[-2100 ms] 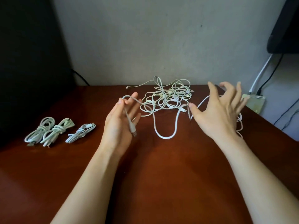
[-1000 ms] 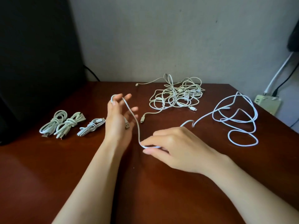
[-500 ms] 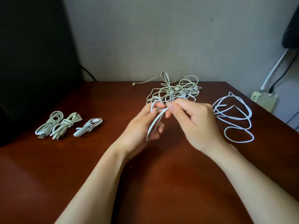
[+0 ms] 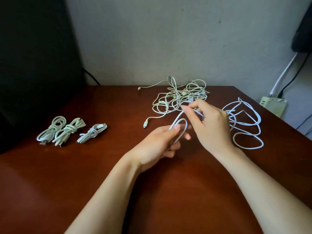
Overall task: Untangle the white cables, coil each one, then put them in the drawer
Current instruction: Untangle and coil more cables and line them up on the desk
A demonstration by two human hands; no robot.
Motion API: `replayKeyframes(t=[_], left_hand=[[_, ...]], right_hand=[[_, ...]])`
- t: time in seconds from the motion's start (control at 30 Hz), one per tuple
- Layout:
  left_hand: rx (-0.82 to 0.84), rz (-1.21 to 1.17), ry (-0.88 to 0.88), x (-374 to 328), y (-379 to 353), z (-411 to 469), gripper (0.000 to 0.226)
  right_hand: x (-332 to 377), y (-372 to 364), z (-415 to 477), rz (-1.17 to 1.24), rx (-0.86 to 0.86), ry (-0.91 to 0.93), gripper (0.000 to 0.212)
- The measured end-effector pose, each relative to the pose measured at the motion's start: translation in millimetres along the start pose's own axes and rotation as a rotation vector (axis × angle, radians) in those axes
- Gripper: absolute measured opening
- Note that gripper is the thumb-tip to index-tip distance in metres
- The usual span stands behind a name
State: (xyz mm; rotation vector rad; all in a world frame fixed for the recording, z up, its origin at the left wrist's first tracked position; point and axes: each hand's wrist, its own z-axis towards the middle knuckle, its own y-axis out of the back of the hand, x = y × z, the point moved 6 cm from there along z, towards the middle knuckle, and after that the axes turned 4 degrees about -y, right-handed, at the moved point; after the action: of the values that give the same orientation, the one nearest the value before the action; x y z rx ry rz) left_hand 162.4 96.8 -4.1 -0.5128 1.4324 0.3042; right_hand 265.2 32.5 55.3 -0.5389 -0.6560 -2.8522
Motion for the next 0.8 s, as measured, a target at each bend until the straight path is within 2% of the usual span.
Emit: replayKeyframes(t=[0.1, 0.23, 0.4, 0.53, 0.63, 0.8], left_hand=[[-0.07, -0.154, -0.019, -1, 5, 3, 0.034], [-0.246, -0.392, -0.077, -5, 20, 6, 0.037], [-0.474, -0.598, -0.154, -5, 42, 4, 0.037], [-0.632, -0.623, -0.128, 1, 54, 0, 0.037], [-0.672, -0.661, -0.118, 2, 58, -2, 0.034], [-0.647, -0.651, -0.092, 1, 58, -3, 0.036]], right_hand=[[-3, 3, 1, -0.089, -0.017, 0.081, 0.026], [-12, -4, 4, -0.235, 0.064, 0.156, 0.025], [-27, -13, -1, -0.249, 0.291, -0.023, 0.023], [-18, -20, -5, -0.274, 0.361, 0.021, 0.014], [-6, -26, -10, -0.293, 0.456, 0.056, 0.013], [10, -35, -17, -0.297, 0.586, 0.128, 0.02]])
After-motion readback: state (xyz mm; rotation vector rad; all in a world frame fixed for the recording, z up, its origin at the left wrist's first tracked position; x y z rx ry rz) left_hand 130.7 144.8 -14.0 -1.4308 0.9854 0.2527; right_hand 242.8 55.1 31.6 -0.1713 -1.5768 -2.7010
